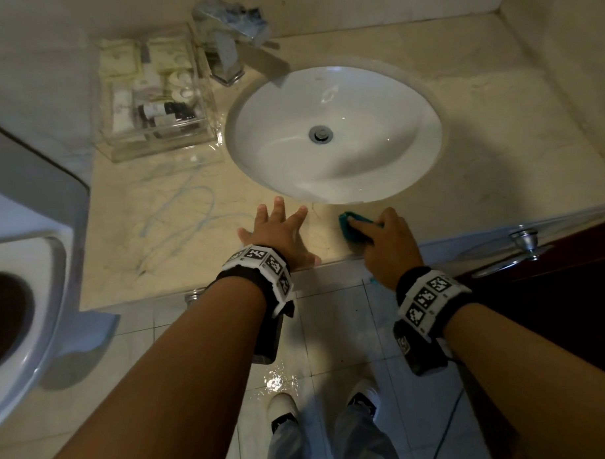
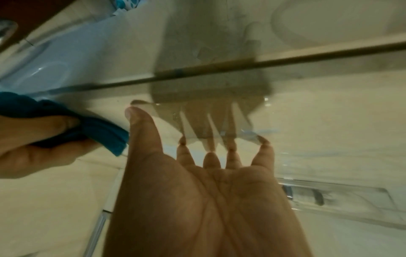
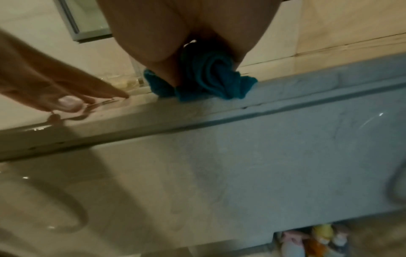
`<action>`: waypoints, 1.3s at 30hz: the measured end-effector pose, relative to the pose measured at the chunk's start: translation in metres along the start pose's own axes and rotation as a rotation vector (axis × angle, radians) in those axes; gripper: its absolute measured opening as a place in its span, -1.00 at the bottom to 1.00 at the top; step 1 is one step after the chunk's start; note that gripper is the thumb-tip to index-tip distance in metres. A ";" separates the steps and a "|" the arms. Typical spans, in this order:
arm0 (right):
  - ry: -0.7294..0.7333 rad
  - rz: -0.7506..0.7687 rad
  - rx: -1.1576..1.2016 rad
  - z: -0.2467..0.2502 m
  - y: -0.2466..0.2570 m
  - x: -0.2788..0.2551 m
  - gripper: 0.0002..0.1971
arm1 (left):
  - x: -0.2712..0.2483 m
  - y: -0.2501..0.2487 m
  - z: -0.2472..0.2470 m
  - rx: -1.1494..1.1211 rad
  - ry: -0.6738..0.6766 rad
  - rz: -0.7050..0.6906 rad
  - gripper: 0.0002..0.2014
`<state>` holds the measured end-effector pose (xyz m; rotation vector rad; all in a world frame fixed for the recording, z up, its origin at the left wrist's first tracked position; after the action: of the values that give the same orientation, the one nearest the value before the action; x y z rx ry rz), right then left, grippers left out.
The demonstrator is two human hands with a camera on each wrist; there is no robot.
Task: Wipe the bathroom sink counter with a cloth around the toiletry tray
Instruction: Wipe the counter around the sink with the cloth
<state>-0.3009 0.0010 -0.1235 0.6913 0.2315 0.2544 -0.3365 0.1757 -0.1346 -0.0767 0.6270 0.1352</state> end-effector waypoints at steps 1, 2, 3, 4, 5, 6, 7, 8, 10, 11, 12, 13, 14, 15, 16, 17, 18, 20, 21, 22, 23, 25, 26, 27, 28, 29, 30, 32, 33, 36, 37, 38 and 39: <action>-0.003 -0.007 0.036 0.007 -0.003 0.001 -0.60 | -0.002 0.006 0.003 0.010 -0.023 -0.004 -0.02; -0.029 -0.030 0.060 0.016 -0.010 0.003 -0.66 | -0.005 0.014 0.006 0.027 -0.051 0.004 -0.05; -0.064 -0.057 0.056 0.025 -0.018 0.005 -0.66 | -0.008 0.022 0.008 0.041 -0.071 0.023 -0.07; -0.097 -0.090 0.016 0.033 -0.025 0.006 -0.64 | -0.012 0.031 0.007 0.049 -0.070 0.050 -0.08; -0.129 -0.123 -0.018 0.037 -0.030 0.006 -0.62 | -0.016 0.040 0.005 0.047 -0.053 0.081 -0.08; -0.168 -0.165 -0.019 0.041 -0.033 0.005 -0.60 | -0.021 0.047 0.000 0.031 -0.027 0.112 -0.07; -0.206 -0.200 0.008 0.040 -0.033 0.004 -0.58 | -0.024 0.053 -0.004 -0.003 -0.004 0.138 -0.07; -0.228 -0.222 0.037 0.034 -0.029 0.004 -0.55 | -0.027 0.057 -0.009 -0.054 0.008 0.154 -0.07; -0.224 -0.234 0.090 0.012 -0.016 0.007 -0.57 | -0.029 0.062 -0.018 -0.142 0.016 0.166 -0.09; -0.236 -0.258 0.152 0.001 -0.011 0.008 -0.61 | -0.029 0.063 -0.022 -0.153 0.020 0.172 -0.10; -0.241 -0.272 0.205 -0.010 -0.005 0.008 -0.62 | -0.028 0.063 -0.025 -0.144 0.022 0.179 -0.09; -0.235 -0.233 0.213 -0.019 0.002 0.008 -0.64 | -0.027 0.063 -0.026 -0.130 0.026 0.189 -0.08; -0.189 -0.151 0.179 -0.030 0.014 0.006 -0.66 | -0.026 0.063 -0.027 -0.124 0.032 0.199 -0.07; -0.115 -0.063 0.119 -0.040 0.024 0.005 -0.69 | -0.025 0.063 -0.026 -0.128 0.038 0.206 -0.06; -0.040 0.009 0.061 -0.047 0.031 0.004 -0.70 | -0.025 0.063 -0.025 -0.137 0.044 0.210 -0.05; 0.006 0.056 0.023 -0.049 0.034 0.005 -0.71 | -0.024 0.063 -0.024 -0.145 0.049 0.209 -0.05; 0.006 0.048 0.020 -0.045 0.029 0.009 -0.72 | -0.024 0.063 -0.024 -0.145 0.050 0.206 -0.04; -0.114 -0.065 0.095 -0.024 0.009 0.024 -0.70 | -0.022 0.063 -0.025 -0.133 0.046 0.200 -0.03; -0.191 -0.144 0.125 -0.011 0.000 0.031 -0.67 | -0.021 0.064 -0.027 -0.125 0.043 0.199 -0.02; -0.235 -0.211 0.125 -0.006 -0.007 0.038 -0.65 | -0.020 0.064 -0.028 -0.117 0.040 0.198 -0.02; -0.267 -0.277 0.152 -0.005 -0.007 0.041 -0.65 | -0.020 0.065 -0.029 -0.109 0.039 0.198 -0.02; -0.262 -0.302 0.161 -0.018 0.012 0.042 -0.62 | -0.020 0.064 -0.031 -0.098 0.043 0.195 -0.02; -0.217 -0.250 0.172 -0.033 0.030 0.039 -0.60 | -0.020 0.064 -0.030 -0.092 0.044 0.192 -0.01; -0.156 -0.180 0.165 -0.050 0.049 0.033 -0.59 | -0.020 0.065 -0.029 -0.087 0.046 0.189 -0.02; -0.059 -0.066 0.063 -0.071 0.070 0.024 -0.61 | -0.020 0.065 -0.028 -0.087 0.050 0.182 -0.02; 0.041 0.031 -0.038 -0.087 0.089 0.012 -0.63 | -0.020 0.066 -0.028 -0.090 0.055 0.175 -0.03; 0.085 0.109 -0.093 -0.093 0.095 0.006 -0.62 | -0.020 0.067 -0.027 -0.093 0.062 0.168 -0.04; 0.066 0.135 -0.092 -0.083 0.084 0.011 -0.65 | -0.020 0.069 -0.027 -0.088 0.077 0.163 -0.06; 0.032 0.090 -0.057 -0.072 0.068 0.017 -0.65 | -0.019 0.069 -0.027 -0.083 0.080 0.162 -0.05; -0.149 -0.137 -0.008 -0.032 0.007 0.036 -0.60 | -0.017 0.068 -0.027 -0.071 0.071 0.154 -0.05; -0.190 -0.197 -0.012 -0.023 -0.001 0.035 -0.62 | -0.017 0.067 -0.027 -0.069 0.069 0.154 -0.04; -0.228 -0.236 0.004 -0.020 -0.004 0.033 -0.63 | -0.017 0.067 -0.027 -0.068 0.068 0.156 -0.04; -0.250 -0.253 0.041 -0.020 0.000 0.030 -0.62 | -0.017 0.066 -0.027 -0.066 0.066 0.158 -0.03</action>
<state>-0.2783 0.0222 -0.1424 0.7196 0.0834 -0.0793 -0.3753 0.2366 -0.1485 -0.0960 0.6946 0.3069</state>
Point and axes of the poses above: each hand's wrist, its own x-axis towards the middle knuckle, its own z-axis out of the back of the hand, y = z × x, the point moved 10 cm from there along x, towards the middle knuckle, and after that the axes turned 11 degrees about x, right-handed, at the moved point
